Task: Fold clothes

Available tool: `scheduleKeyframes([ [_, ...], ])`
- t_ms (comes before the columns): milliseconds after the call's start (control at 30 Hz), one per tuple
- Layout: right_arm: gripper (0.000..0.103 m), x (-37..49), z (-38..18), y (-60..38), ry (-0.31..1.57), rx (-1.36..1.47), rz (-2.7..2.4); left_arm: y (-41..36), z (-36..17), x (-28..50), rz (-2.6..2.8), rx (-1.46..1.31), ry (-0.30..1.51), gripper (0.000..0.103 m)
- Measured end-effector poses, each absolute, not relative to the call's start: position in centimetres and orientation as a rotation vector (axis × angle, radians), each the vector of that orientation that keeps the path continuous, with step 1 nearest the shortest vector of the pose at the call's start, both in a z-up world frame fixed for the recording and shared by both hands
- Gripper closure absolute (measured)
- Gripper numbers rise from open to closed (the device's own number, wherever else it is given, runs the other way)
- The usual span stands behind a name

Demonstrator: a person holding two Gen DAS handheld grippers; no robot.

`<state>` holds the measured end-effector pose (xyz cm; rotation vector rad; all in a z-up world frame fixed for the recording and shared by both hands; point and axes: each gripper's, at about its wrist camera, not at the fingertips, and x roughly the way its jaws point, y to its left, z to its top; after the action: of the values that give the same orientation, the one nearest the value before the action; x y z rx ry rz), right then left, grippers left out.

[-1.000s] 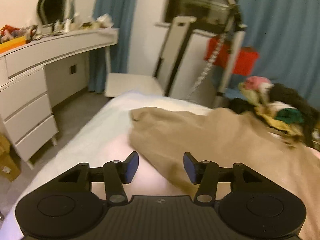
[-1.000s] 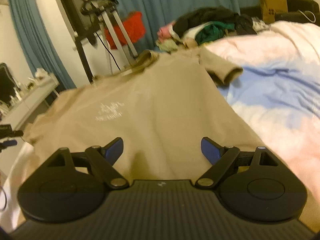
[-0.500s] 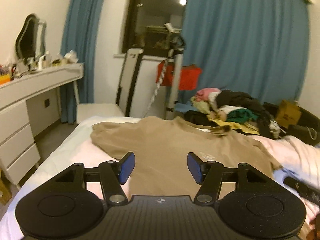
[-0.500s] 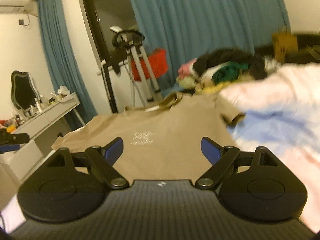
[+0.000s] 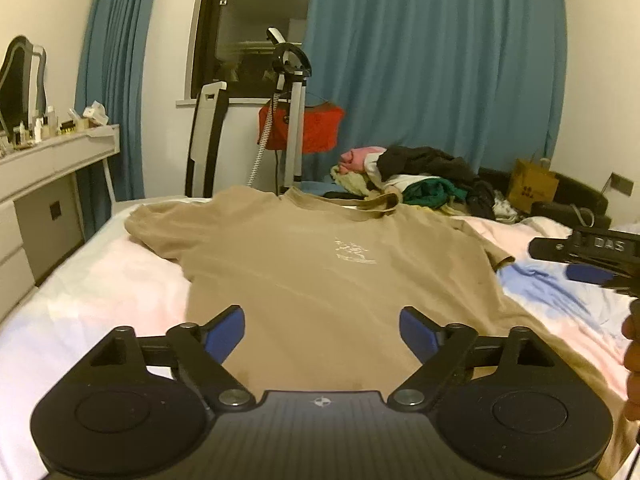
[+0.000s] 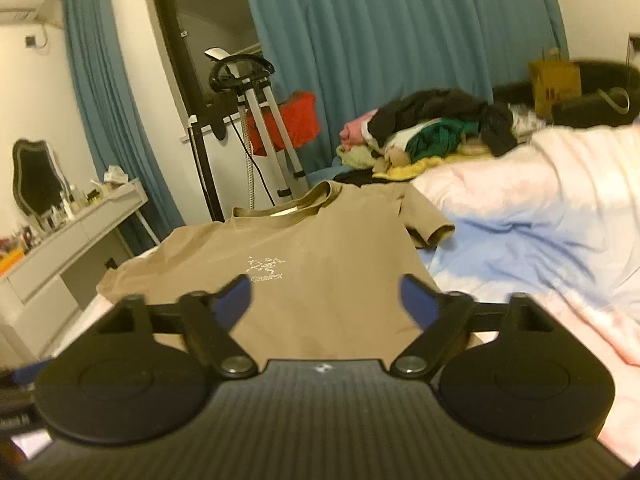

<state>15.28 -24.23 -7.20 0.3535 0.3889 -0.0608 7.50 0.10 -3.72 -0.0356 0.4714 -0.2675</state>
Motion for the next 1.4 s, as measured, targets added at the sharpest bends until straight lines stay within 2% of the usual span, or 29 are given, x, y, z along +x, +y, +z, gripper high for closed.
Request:
scheduleKeyframes([
  [100,0.034,17.6,-8.1,-26.2,0.418,0.396,-0.079,0.8,-5.7,9.2,-0.276,-0.088,0.517,0.011],
  [233,0.034,21.5,-10.1,-29.5,0.458,0.441,-0.137,0.9,-8.1,11.8,-0.196,-0.075,0.562,0.011],
  [500,0.034,28.5,-14.5,-35.5,0.501,0.452,-0.224,-0.5,-10.6,14.1,-0.234,-0.075,0.531,0.011],
  [533,0.036,29.4,-15.3,-36.0,0.513,0.454,-0.227,-0.8,-10.9,14.3,-0.244,-0.074,0.533,0.011],
  [567,0.041,30.2,-15.9,-36.3,0.524,0.453,-0.226,-1.0,-11.2,14.5,-0.253,-0.073,0.535,0.011],
  [600,0.051,31.0,-16.2,-36.5,0.522,0.453,-0.220,-1.2,-11.4,14.8,-0.264,-0.083,0.540,0.011],
  [633,0.057,31.6,-16.4,-36.7,0.507,0.454,-0.208,-1.2,-11.7,15.1,-0.272,-0.094,0.547,0.011],
  [700,0.066,32.7,-16.5,-36.6,0.465,0.445,-0.174,-1.2,-12.3,15.6,-0.278,-0.112,0.562,0.011],
  [733,0.078,33.3,-16.4,-36.4,0.459,0.436,-0.161,-1.2,-12.5,15.9,-0.275,-0.121,0.569,0.011],
  [800,0.092,34.2,-16.0,-35.8,0.446,0.413,-0.137,-1.1,-13.0,16.4,-0.270,-0.140,0.581,0.011],
  [900,0.097,34.7,-14.0,-35.8,0.378,0.366,-0.137,-1.0,-13.3,16.6,-0.274,-0.160,0.568,0.010],
  [1067,0.098,36.8,-9.7,-38.9,0.300,0.309,-0.243,-0.9,-13.5,16.8,-0.282,-0.180,0.561,0.008],
  [1200,0.098,39.7,-8.1,-42.8,0.349,0.243,-0.381,-0.9,-13.6,16.9,-0.289,-0.195,0.557,0.007],
  [1300,0.094,40.3,-8.5,-45.4,0.398,0.305,-0.408,-0.8,-13.7,17.0,-0.293,-0.206,0.553,0.006],
  [1367,0.081,39.6,-8.8,-46.5,0.405,0.363,-0.431,-0.8,-13.8,17.1,-0.296,-0.210,0.552,0.006],
  [1400,0.056,38.8,-9.0,-46.7,0.391,0.392,-0.452,-0.8,-13.8,17.1,-0.295,-0.208,0.552,0.006],
])
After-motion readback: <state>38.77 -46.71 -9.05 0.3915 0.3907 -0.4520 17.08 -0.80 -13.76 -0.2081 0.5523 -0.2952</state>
